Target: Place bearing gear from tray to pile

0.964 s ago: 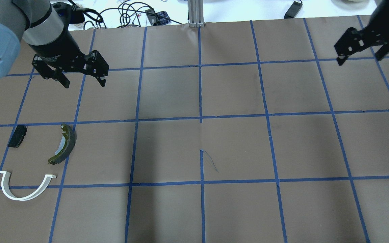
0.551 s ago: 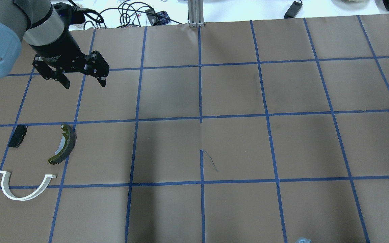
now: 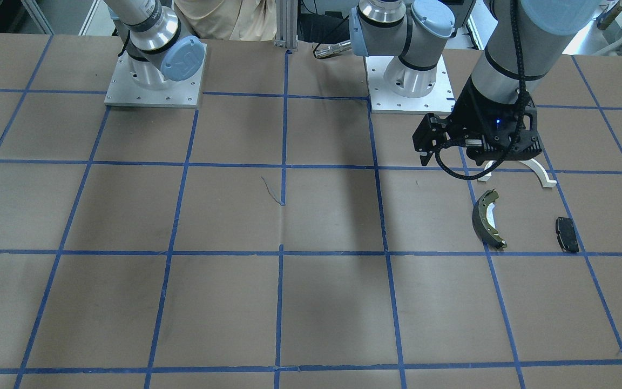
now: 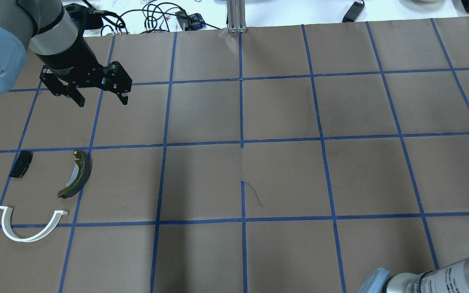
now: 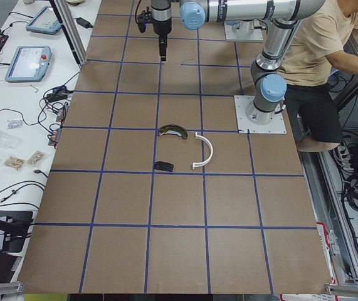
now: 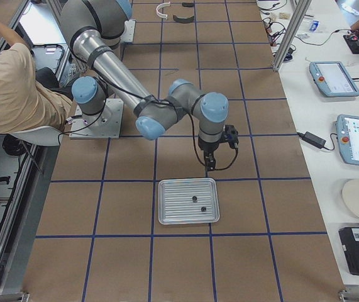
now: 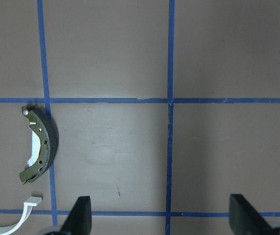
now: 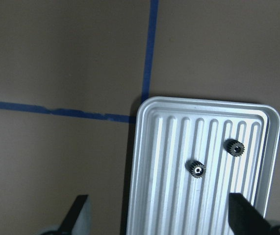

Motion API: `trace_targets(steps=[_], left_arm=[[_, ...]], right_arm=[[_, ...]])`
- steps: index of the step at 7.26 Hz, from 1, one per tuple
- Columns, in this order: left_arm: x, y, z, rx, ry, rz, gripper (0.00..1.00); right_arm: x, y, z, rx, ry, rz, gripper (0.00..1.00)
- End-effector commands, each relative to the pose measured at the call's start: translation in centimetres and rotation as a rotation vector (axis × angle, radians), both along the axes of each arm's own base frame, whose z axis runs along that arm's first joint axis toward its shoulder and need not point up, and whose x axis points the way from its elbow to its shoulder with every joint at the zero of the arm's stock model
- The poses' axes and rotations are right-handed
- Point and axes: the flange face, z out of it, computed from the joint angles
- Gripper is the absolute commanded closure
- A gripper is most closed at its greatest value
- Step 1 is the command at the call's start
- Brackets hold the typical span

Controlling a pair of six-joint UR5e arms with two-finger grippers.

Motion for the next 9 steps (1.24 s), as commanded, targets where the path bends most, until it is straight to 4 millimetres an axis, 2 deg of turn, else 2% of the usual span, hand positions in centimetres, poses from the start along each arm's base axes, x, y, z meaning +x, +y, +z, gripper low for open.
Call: trace_targets(steps=[1,2,3,4,7,8,9], left_arm=[[0.0,0.1,-0.1,0.004,0.0,0.0,0.0],[0.0,0.0,-0.1,0.002,0.0,0.0,0.0],[0.0,-0.1,-0.1,0.002,0.0,0.0,0.0],[0.0,-0.1,-0.2,0.004,0.002,0.0,0.0],[0.0,0.0,-0.1,0.002,0.0,0.0,0.0],[0.0,-0.1,-0.2,0.005,0.0,0.0,0.0],[0.0,-0.3,-0.4,0.008,0.002,0.0,0.0]], right_arm=[[-4.7,1.1,-6.4,0.02,-0.031,0.016,0.0],[-5.9,0.5,-8.7,0.008,-0.007,0.046,0.0],[-7.4,1.3,-10.3,0.015,-0.02,0.06,0.0],[-7.7,1.6,-11.8,0.027,-0.039,0.055,0.06],[-8.0,1.2,-13.0,0.025,-0.041,0.042,0.15],[-8.0,1.3,-13.7,0.032,-0.049,0.042,0.25],[-8.0,1.4,-13.8,0.037,-0.05,0.042,0.28]])
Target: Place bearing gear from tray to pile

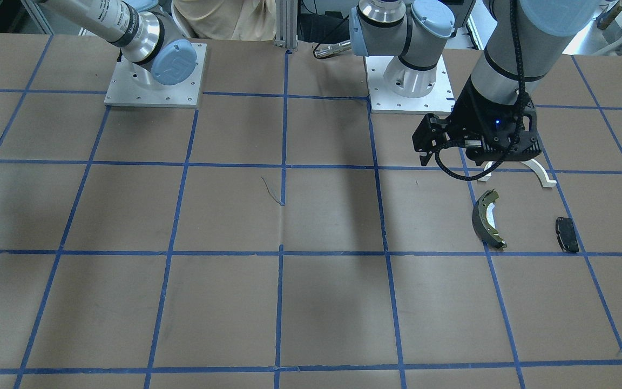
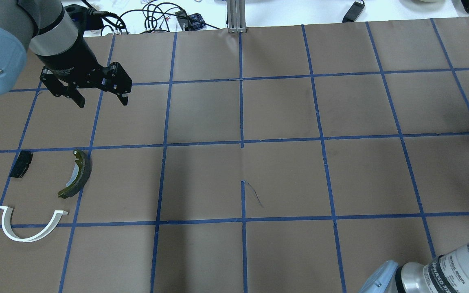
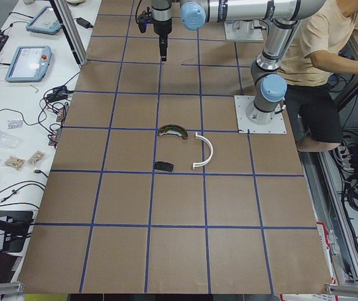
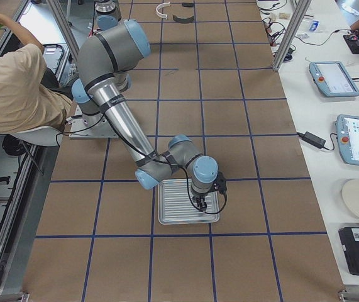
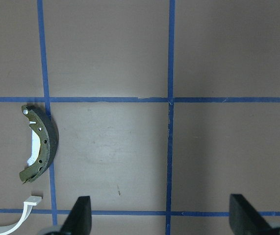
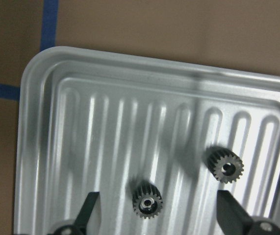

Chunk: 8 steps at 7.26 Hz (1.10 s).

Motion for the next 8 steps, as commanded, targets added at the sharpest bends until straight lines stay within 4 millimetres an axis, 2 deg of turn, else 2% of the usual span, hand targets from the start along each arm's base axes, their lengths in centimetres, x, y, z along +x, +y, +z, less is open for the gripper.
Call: trace_targets(steps=[1,3,5,6,7,8], left_arm=[[0.0,0.1,0.2,-0.003,0.001,0.0,0.0],[0.0,0.3,-0.3,0.005,0.0,0.0,0.0],[0.0,0.1,-0.4,0.002,0.001,0.0,0.0],[-0.2,0.0,-0.4,-0.005,0.001,-0.003,0.0],[-0.3,0.2,-0.4,-0.003,0.001,-0.005,0.0],[-0.3,0.3,-0.6,0.0,0.0,-0.006,0.0]], right_arm=[[0.1,0.1,-0.6,0.008,-0.008,-0.002,0.3],[0.0,0.1,-0.9,0.011,-0.009,0.001,0.57],[0.0,0.2,-0.9,0.02,-0.004,0.001,0.69],[0.0,0.1,-0.9,0.02,-0.002,0.002,0.88],[0.0,0.1,-0.6,0.018,0.002,-0.001,1.0],[-0.2,-0.1,0.5,0.013,0.02,-0.004,1.0]])
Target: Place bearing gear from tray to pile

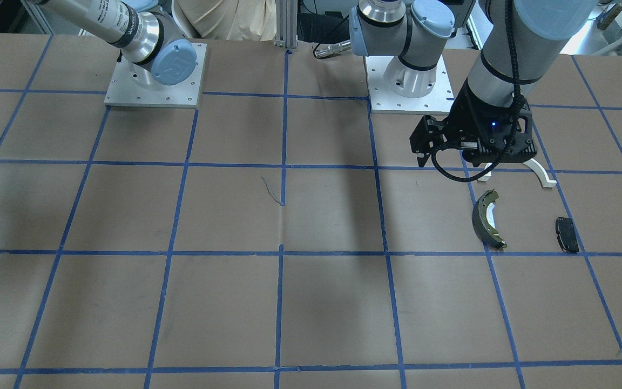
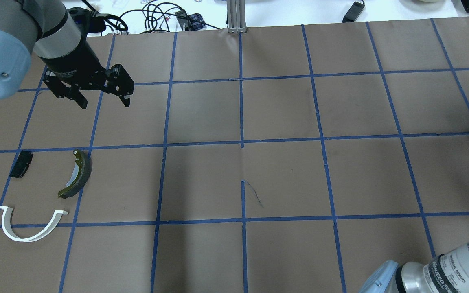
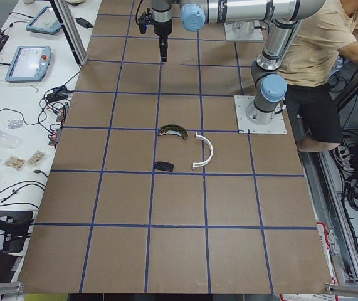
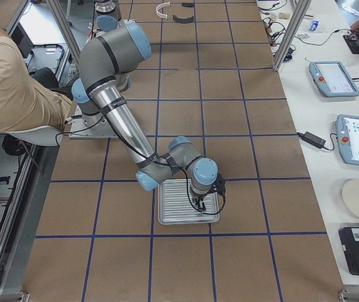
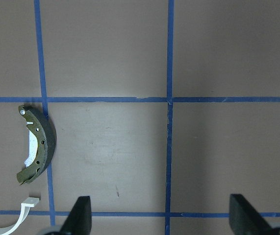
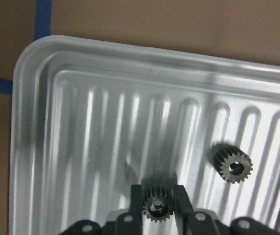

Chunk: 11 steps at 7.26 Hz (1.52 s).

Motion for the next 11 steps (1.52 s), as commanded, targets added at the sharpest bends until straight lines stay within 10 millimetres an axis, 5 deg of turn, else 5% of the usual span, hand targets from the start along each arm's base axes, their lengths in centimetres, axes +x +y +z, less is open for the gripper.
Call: trace_targets(steps=[1,2,3,5,7,9,11], left_arm=[[-0.1,0.2,0.0,0.001,-0.001,-0.002,0.0],[0.0,0.1,-0.1,-0.003,0.0,-0.001,0.0],[0.0,0.1,-0.1,-0.003,0.0,-0.001,0.0],[0.1,0.1,-0.1,-0.001,-0.001,-0.001,0.0],[0.2,0.0,-0.1,-0.004,0.0,0.002,0.0],[0.2,0.1,0.1,-0.012,0.0,0.002,0.0],[0.3,0.0,0.0,-0.01,-0.002,0.004,0.0]], right_arm=[[0.4,-0.4,2.8,-0.012,0.041,-0.014,1.0],[2.0,-1.2,4.6,-0.022,0.049,-0.076,1.0],[7.8,-4.5,6.2,-0.027,0.054,-0.044,1.0],[22.6,-10.1,8.9,0.007,0.019,-0.099,1.0],[40.4,-13.3,9.4,0.029,0.013,-0.156,1.0],[57.3,-12.5,9.1,0.021,-0.008,-0.235,1.0],[68.6,-9.5,8.9,0.034,-0.071,-0.196,1.0]])
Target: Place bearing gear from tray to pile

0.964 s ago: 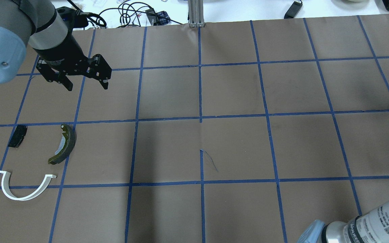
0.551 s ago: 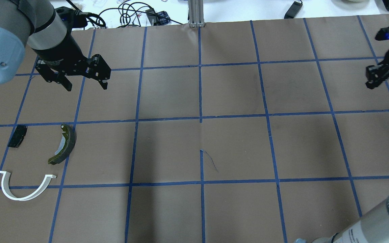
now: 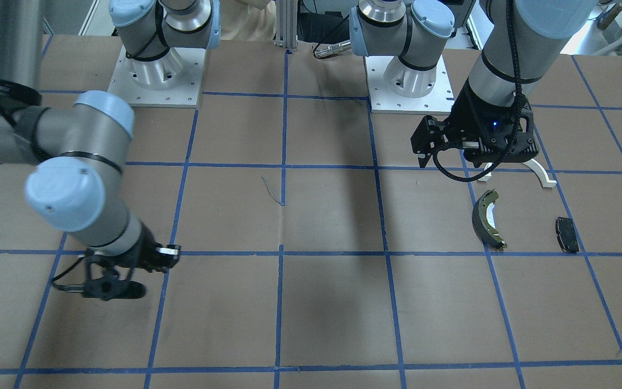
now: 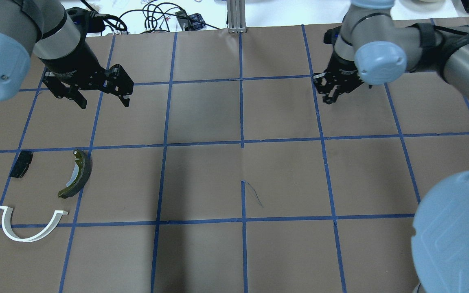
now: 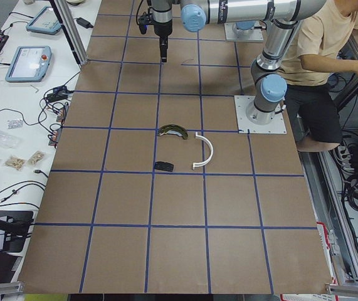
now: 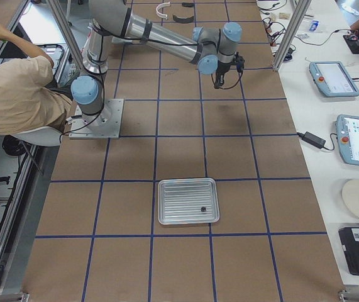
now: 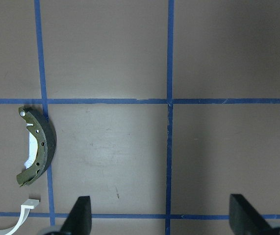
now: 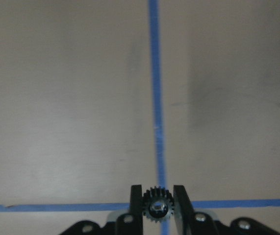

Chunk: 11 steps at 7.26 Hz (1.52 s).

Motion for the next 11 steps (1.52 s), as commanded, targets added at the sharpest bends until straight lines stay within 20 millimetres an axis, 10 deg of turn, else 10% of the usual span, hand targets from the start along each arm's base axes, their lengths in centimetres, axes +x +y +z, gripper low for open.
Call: trace_targets(steps=[1,4,6,7,8,10,11], left_arm=[[0.1,0.0,0.0,-0.002,0.001,0.001,0.0],[0.1,-0.1,-0.1,0.0,-0.001,0.001,0.0],[0.1,-0.4,-0.1,-0.008,0.004,0.003,0.0],[0.5,-1.3,-0.4,-0.033,-0.003,0.009,0.0],[0.8,-2.2,-1.3,-0.047,-0.002,0.014,0.0],[0.8,-2.4,-1.6,-0.042,0.007,0.014,0.0],[0.7,-2.7,-2.1,-0.035,0.017,0.012,0.0]], right_arm=[[12.3,4.2,-1.3,0.029,-0.025,0.002,1.0],[22.4,8.3,-5.4,0.007,-0.028,-0.019,1.0],[24.1,9.6,-7.2,-0.002,-0.032,-0.011,0.96],[24.2,9.9,-7.4,0.002,-0.03,-0.01,0.54],[23.8,10.1,-7.6,0.002,-0.018,0.009,0.09],[20.0,7.4,-3.2,-0.082,-0.006,0.12,0.0],[12.4,4.1,-1.3,-0.093,0.02,0.093,0.0]])
